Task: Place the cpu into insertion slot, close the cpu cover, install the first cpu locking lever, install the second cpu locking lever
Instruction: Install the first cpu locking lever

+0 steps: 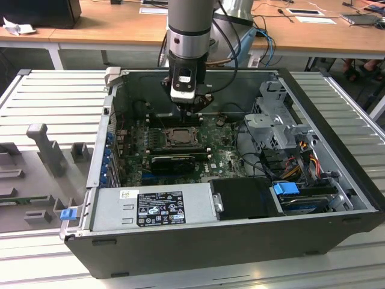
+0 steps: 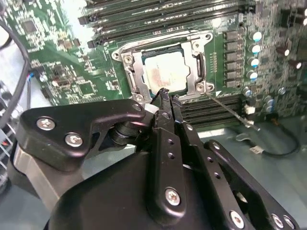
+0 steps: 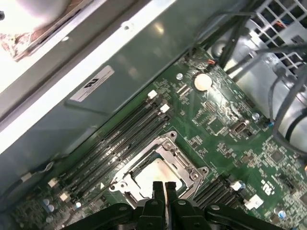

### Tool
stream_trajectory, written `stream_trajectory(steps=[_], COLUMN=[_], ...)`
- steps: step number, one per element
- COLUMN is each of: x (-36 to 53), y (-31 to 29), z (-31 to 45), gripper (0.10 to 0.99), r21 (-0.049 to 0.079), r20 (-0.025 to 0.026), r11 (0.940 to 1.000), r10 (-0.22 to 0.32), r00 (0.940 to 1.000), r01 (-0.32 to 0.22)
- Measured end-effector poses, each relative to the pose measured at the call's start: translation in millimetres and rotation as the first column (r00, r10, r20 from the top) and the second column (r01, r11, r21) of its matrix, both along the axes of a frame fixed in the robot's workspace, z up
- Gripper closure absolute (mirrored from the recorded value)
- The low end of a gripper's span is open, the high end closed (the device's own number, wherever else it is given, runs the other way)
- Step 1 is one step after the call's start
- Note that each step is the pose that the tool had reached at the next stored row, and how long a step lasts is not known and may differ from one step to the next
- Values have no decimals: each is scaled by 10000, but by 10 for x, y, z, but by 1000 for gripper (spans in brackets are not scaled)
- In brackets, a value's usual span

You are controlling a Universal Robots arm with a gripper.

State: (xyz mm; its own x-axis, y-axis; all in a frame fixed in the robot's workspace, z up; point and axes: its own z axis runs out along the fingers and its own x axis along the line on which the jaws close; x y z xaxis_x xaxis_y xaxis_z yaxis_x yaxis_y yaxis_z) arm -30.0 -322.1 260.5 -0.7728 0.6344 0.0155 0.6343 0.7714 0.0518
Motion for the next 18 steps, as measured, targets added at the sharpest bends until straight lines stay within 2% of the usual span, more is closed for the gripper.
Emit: stream_trajectory(steps=[4, 9, 18], x=[0, 0, -5], y=[0, 1, 1], z=[-1, -2, -4], gripper=[929, 929, 929], r21=[1, 1, 5], r20=[-1, -2, -19], r11=[9954, 9826, 9726], r10=[957, 1855, 2325], r00=[9954, 9826, 9726], r01=[-957, -1855, -2325])
